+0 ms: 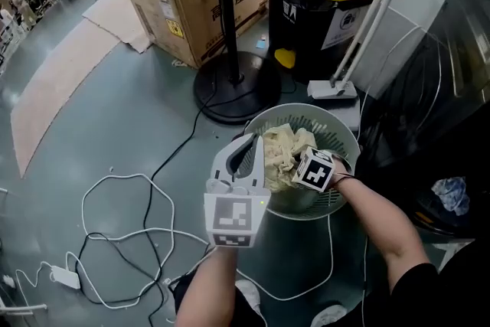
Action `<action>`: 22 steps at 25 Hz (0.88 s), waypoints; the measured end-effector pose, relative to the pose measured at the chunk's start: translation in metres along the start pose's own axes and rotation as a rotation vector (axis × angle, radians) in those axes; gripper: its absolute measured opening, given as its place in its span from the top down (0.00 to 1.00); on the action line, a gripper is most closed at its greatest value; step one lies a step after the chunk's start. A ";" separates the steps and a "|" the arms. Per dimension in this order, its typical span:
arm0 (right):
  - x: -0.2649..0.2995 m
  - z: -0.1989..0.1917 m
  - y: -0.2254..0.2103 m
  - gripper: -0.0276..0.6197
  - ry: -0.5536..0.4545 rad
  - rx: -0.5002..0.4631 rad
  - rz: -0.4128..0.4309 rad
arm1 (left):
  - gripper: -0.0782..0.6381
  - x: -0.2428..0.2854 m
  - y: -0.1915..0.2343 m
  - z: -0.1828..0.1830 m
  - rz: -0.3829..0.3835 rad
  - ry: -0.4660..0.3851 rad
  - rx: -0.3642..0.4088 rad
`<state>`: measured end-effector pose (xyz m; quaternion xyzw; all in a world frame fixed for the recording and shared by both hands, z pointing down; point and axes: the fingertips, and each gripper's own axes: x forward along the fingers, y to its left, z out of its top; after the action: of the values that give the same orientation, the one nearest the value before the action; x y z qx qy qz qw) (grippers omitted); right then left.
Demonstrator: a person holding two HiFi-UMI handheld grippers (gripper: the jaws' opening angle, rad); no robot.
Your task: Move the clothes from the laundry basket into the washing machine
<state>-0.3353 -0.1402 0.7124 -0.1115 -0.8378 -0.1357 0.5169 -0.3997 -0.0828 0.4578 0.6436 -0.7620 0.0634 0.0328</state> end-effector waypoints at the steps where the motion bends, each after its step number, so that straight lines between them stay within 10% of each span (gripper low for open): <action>1: -0.020 0.007 -0.003 0.83 -0.037 0.008 -0.036 | 0.88 0.000 0.002 -0.001 0.006 0.001 0.001; 12: -0.250 0.069 0.005 0.83 -0.379 -0.023 -0.449 | 0.88 0.006 0.010 0.006 0.020 -0.026 -0.026; 22: -0.364 0.031 0.078 0.83 -0.476 0.026 -0.689 | 0.88 0.000 -0.056 0.043 -0.105 -0.052 -0.024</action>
<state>-0.1752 -0.0732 0.3815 0.1534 -0.9239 -0.2605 0.2346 -0.3429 -0.0974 0.4185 0.6837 -0.7285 0.0357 0.0239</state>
